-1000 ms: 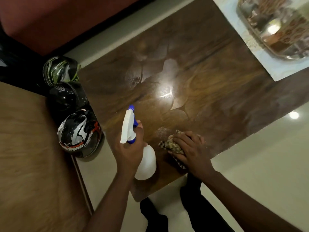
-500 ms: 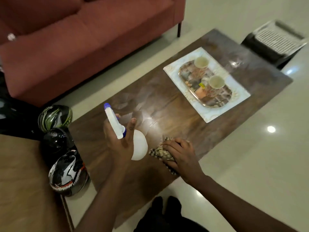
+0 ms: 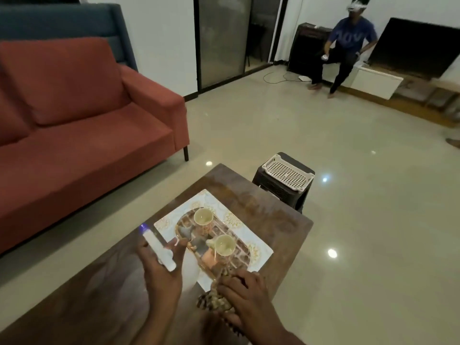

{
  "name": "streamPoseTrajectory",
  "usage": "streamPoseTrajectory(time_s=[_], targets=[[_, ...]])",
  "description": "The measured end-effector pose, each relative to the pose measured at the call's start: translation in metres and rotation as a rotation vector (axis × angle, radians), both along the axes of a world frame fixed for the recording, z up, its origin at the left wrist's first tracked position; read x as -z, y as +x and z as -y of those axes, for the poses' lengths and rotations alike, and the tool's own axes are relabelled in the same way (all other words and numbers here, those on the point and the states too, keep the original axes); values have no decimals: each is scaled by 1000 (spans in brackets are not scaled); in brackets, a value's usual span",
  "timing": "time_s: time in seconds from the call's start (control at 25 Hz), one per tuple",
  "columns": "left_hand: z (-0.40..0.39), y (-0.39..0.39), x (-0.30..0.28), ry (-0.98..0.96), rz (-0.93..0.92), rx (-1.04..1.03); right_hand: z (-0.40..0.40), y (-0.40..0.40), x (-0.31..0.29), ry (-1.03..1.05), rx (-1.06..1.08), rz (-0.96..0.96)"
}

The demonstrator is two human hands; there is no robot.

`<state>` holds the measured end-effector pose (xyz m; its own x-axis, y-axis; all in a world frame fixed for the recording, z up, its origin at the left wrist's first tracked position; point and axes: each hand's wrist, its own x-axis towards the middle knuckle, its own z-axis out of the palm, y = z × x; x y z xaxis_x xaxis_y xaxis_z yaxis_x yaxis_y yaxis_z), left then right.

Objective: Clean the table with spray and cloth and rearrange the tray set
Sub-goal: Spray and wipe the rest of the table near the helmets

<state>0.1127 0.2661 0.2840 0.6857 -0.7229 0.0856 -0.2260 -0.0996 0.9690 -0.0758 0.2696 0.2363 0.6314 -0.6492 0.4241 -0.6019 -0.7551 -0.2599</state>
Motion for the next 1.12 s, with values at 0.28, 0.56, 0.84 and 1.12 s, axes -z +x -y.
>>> streamPoseTrajectory(time_s=[0.28,0.56,0.84,1.12], targets=[[154,-80,-26,-46,-168,56,128,-79,-8,49,194,-5],[306,-158,61,112,-174,-97,293,-153,90,127,98,-91],[422,-230,169,332,-97,-162,391,-185,201,347,46,-384],[451,-248,219,324,43,-112,405,-191,255,432,99,-437]])
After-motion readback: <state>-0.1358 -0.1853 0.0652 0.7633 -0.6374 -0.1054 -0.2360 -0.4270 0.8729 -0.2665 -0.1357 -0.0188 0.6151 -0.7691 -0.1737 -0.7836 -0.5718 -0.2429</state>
